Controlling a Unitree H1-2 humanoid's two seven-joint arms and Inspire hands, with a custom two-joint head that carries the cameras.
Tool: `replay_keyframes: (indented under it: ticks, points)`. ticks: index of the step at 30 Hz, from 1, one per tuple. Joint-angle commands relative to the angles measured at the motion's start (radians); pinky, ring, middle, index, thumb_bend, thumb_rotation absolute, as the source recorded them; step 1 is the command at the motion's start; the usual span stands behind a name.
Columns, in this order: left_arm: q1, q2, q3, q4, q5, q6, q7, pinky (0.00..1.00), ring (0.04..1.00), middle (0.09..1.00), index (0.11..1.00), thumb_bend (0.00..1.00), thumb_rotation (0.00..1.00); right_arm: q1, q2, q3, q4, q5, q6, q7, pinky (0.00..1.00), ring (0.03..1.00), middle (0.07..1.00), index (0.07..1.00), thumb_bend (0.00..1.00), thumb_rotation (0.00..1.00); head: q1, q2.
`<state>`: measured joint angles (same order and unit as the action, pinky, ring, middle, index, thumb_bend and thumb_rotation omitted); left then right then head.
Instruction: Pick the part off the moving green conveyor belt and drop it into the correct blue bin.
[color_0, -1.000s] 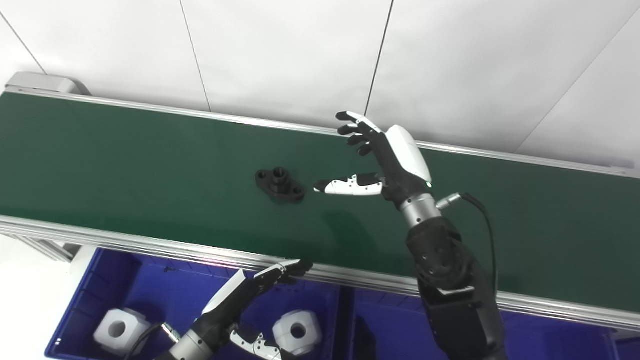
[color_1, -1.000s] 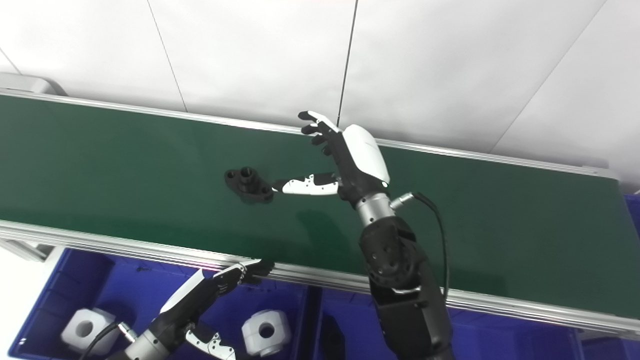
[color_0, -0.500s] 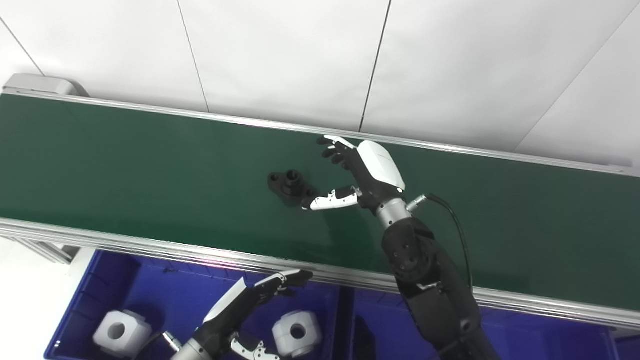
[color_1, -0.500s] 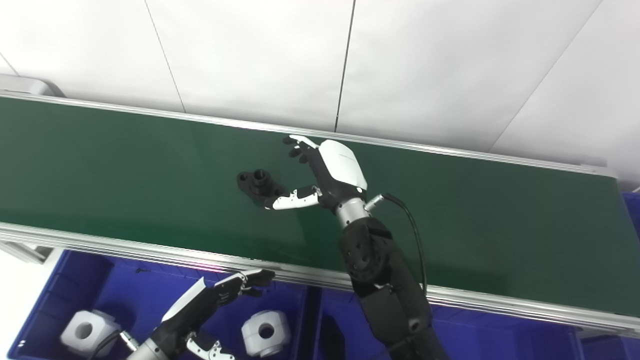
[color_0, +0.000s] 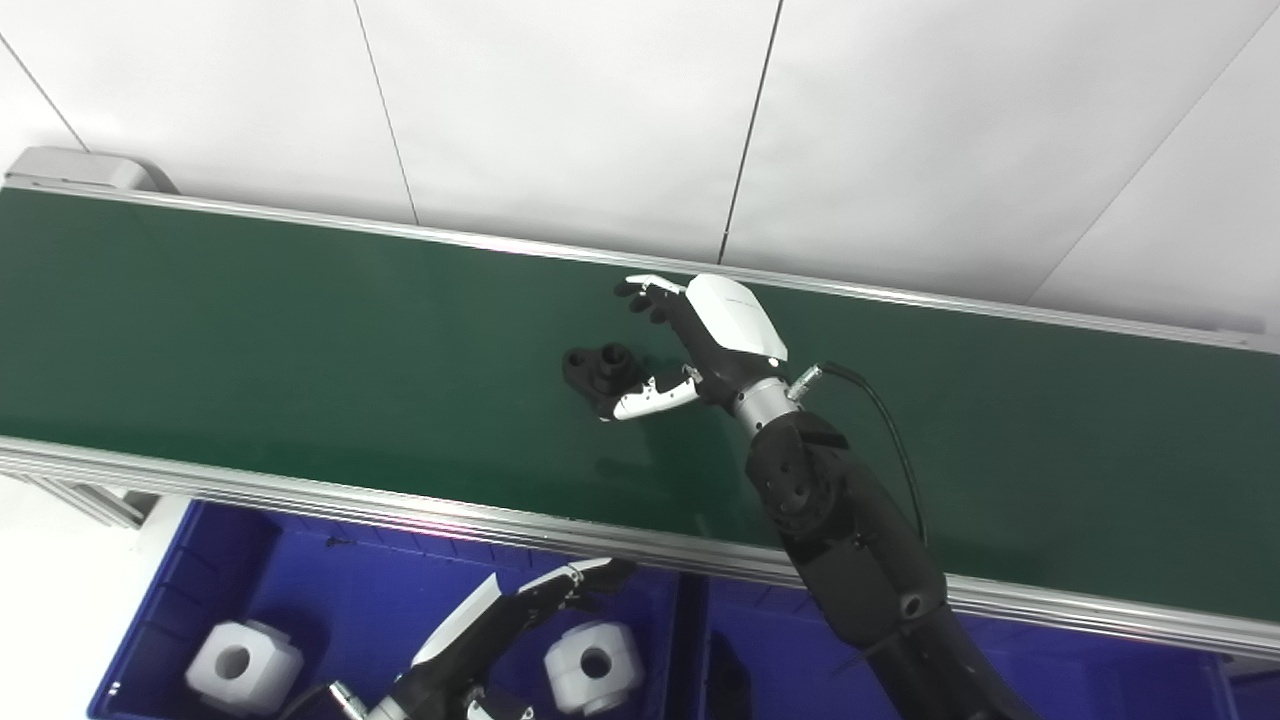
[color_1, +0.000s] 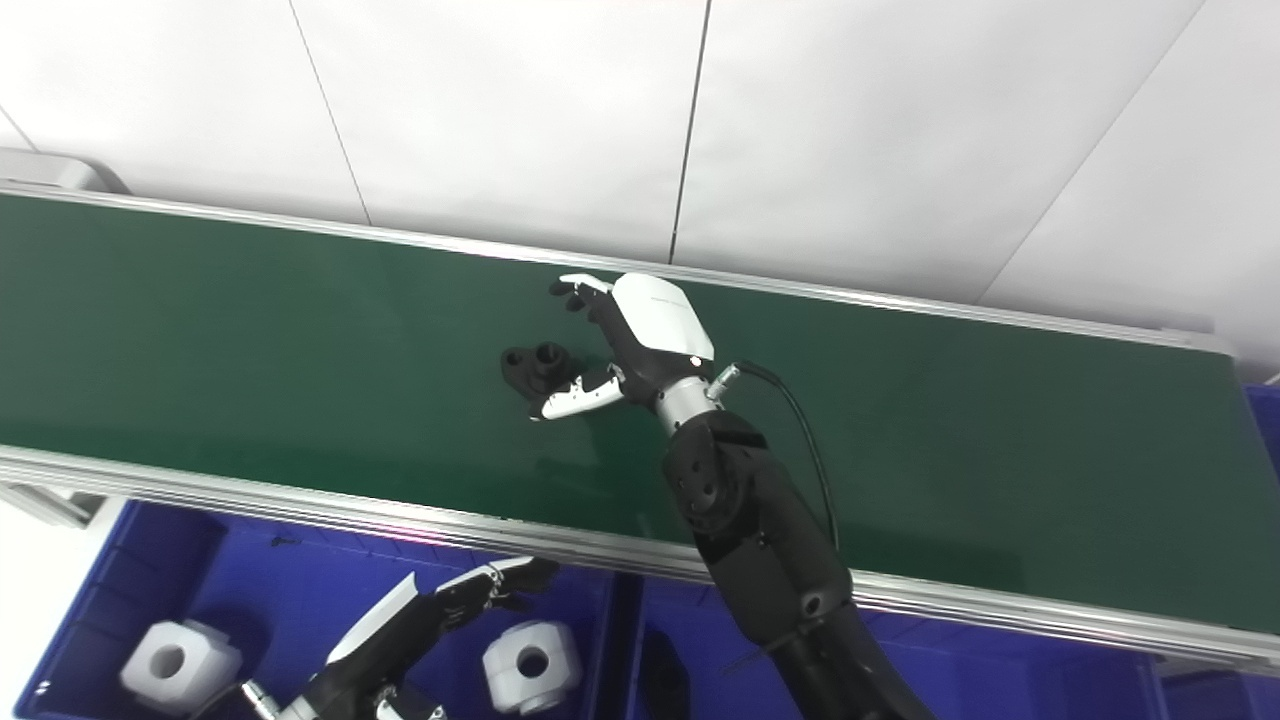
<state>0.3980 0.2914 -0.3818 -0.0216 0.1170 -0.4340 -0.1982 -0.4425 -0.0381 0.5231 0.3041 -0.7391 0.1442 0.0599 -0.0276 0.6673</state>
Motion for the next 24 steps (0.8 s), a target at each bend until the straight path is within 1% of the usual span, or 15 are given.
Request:
replay_keyframes:
  ticks: [1, 4, 7, 10, 13, 14, 16, 17, 18, 19, 20, 21, 24]
  points:
    - [-0.004, -0.006, -0.006, -0.016, 0.003, -0.036, 0.015, 0.80, 0.854, 0.882, 0.852, 0.95, 0.26, -0.049, -0.001, 0.009, -0.006, -0.018, -0.059, -0.031, 0.66, 0.724, 0.761, 0.796, 0.81, 0.19, -0.002, -0.003]
    - [-0.006, -0.008, -0.010, -0.012, 0.002, -0.036, 0.019, 0.82, 0.862, 0.885, 0.855, 0.95, 0.25, -0.059, -0.014, 0.023, 0.011, -0.033, -0.063, -0.029, 0.66, 0.720, 0.757, 0.787, 0.82, 0.15, 0.002, 0.000]
    - [-0.008, -0.009, -0.016, -0.010, 0.013, -0.036, 0.037, 0.81, 0.854, 0.879, 0.853, 0.95, 0.26, -0.075, -0.033, 0.048, 0.027, -0.068, -0.046, -0.011, 0.66, 0.725, 0.759, 0.784, 0.82, 0.16, 0.002, 0.007]
    - [-0.009, -0.006, -0.022, -0.010, 0.001, -0.036, 0.035, 0.82, 0.860, 0.884, 0.858, 0.95, 0.26, -0.087, -0.043, 0.060, 0.029, -0.089, -0.016, 0.014, 0.65, 0.723, 0.757, 0.777, 0.81, 0.14, -0.001, 0.013]
    - [-0.007, -0.006, -0.022, -0.012, -0.004, -0.036, 0.036, 0.83, 0.867, 0.889, 0.860, 0.95, 0.25, -0.092, -0.057, 0.063, 0.020, -0.101, -0.002, 0.044, 0.59, 0.681, 0.728, 0.757, 0.81, 0.12, -0.004, 0.018]
    - [-0.006, -0.005, -0.022, -0.013, 0.002, -0.036, 0.042, 0.83, 0.864, 0.888, 0.861, 0.95, 0.26, -0.091, -0.062, 0.064, 0.013, -0.105, 0.007, 0.064, 0.55, 0.655, 0.713, 0.751, 0.79, 0.10, -0.007, 0.020]
    - [-0.007, -0.003, -0.026, -0.014, 0.013, -0.036, 0.057, 0.81, 0.857, 0.886, 0.862, 0.95, 0.27, -0.087, -0.071, 0.063, 0.002, -0.113, 0.018, 0.094, 0.46, 0.569, 0.681, 0.748, 0.77, 0.05, -0.007, 0.020]
    - [-0.008, -0.002, -0.029, -0.013, 0.019, -0.036, 0.065, 0.81, 0.852, 0.884, 0.862, 0.95, 0.28, -0.084, -0.075, 0.064, -0.002, -0.117, 0.018, 0.102, 0.38, 0.487, 0.639, 0.745, 0.76, 0.02, -0.007, 0.020]
    - [-0.008, -0.002, -0.031, -0.013, 0.019, -0.036, 0.069, 0.80, 0.852, 0.883, 0.862, 0.95, 0.28, -0.082, -0.081, 0.068, -0.002, -0.124, 0.016, 0.109, 0.37, 0.477, 0.633, 0.745, 0.76, 0.02, -0.011, 0.025]
    - [-0.007, 0.000, -0.033, -0.014, 0.019, -0.036, 0.073, 0.80, 0.852, 0.884, 0.862, 0.94, 0.28, -0.081, -0.088, 0.073, -0.002, -0.134, 0.012, 0.115, 0.33, 0.427, 0.562, 0.740, 0.66, 0.01, -0.012, 0.026]
    - [-0.006, 0.002, -0.035, -0.014, 0.020, -0.036, 0.077, 0.80, 0.853, 0.885, 0.864, 0.94, 0.28, -0.080, -0.095, 0.078, -0.002, -0.143, 0.006, 0.119, 0.30, 0.384, 0.524, 0.731, 0.62, 0.00, -0.015, 0.027]
    - [-0.006, 0.004, -0.038, -0.014, 0.020, -0.036, 0.082, 0.81, 0.853, 0.885, 0.866, 0.94, 0.28, -0.079, -0.100, 0.082, -0.002, -0.151, 0.004, 0.122, 0.26, 0.331, 0.496, 0.714, 0.59, 0.00, -0.015, 0.027]
    - [-0.006, 0.008, -0.044, -0.013, 0.015, -0.036, 0.087, 0.81, 0.857, 0.888, 0.872, 0.94, 0.29, -0.076, -0.111, 0.093, -0.002, -0.168, 0.000, 0.129, 0.18, 0.243, 0.471, 0.714, 0.57, 0.00, -0.019, 0.030]
